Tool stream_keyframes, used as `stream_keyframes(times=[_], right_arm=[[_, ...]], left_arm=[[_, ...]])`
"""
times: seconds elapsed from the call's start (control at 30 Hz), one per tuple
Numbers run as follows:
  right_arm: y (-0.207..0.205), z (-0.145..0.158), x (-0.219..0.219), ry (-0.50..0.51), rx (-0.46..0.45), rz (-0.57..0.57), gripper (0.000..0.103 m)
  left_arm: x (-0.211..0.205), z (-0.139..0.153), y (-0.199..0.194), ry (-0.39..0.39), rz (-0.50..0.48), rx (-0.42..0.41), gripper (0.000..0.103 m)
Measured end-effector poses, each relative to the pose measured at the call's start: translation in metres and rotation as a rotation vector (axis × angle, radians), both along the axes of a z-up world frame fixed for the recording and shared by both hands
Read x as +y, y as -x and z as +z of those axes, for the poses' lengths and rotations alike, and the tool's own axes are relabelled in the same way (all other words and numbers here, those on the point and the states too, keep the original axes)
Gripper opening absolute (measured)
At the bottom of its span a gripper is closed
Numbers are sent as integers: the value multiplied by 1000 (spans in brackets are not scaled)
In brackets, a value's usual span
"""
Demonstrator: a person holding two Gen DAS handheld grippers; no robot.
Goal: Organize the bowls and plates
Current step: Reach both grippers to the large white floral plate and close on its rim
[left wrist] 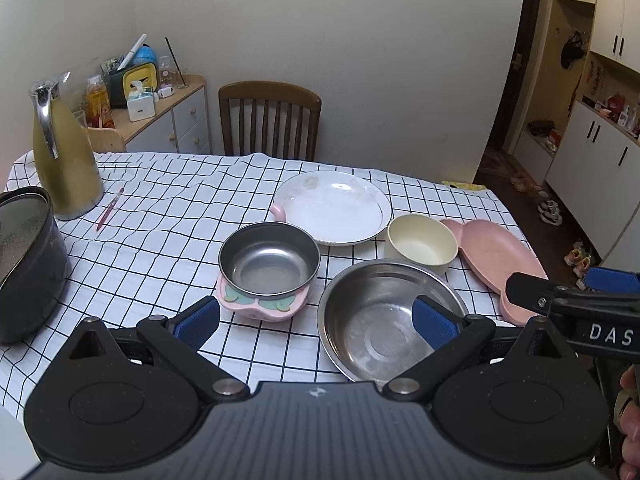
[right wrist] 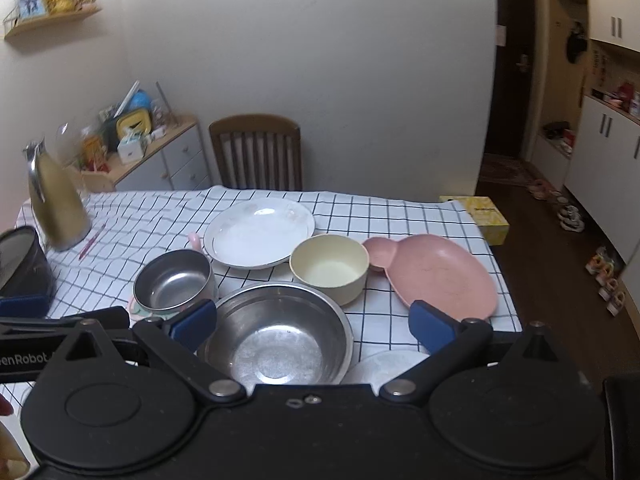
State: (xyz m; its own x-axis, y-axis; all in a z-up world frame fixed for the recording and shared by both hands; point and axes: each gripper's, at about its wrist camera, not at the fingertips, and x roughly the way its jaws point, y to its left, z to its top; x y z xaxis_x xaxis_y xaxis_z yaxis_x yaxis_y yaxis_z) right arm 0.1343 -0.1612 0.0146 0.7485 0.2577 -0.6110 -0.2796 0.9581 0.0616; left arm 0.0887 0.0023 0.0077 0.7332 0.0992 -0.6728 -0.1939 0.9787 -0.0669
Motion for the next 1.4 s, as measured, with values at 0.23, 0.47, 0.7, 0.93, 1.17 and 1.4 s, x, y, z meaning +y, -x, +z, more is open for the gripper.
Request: stream_keyframes(times=[0.23,0.47,0.7,0.93,1.17,1.4], right_arm=[[-33,1,11,22,33,39,103],[-81,0,28,49,112,52,103],[-134,-6,48,66,159,26,101],[-196,-10,70,92,185,8,100],[-255,-28,88,119,237,-11,100],[-305,-67,99,110,362,-41,93]], left_arm=[[19,-6,-33,-3,-38,23,103],[53,-3,-77,-3,-66,37,103],[95,-5,-141,29,-61,96,103],[124,-16,-206,37,-67,139,103],[144,-41,-266,53,-58,193,103],[155,-76,-309,87,-38,252,103]])
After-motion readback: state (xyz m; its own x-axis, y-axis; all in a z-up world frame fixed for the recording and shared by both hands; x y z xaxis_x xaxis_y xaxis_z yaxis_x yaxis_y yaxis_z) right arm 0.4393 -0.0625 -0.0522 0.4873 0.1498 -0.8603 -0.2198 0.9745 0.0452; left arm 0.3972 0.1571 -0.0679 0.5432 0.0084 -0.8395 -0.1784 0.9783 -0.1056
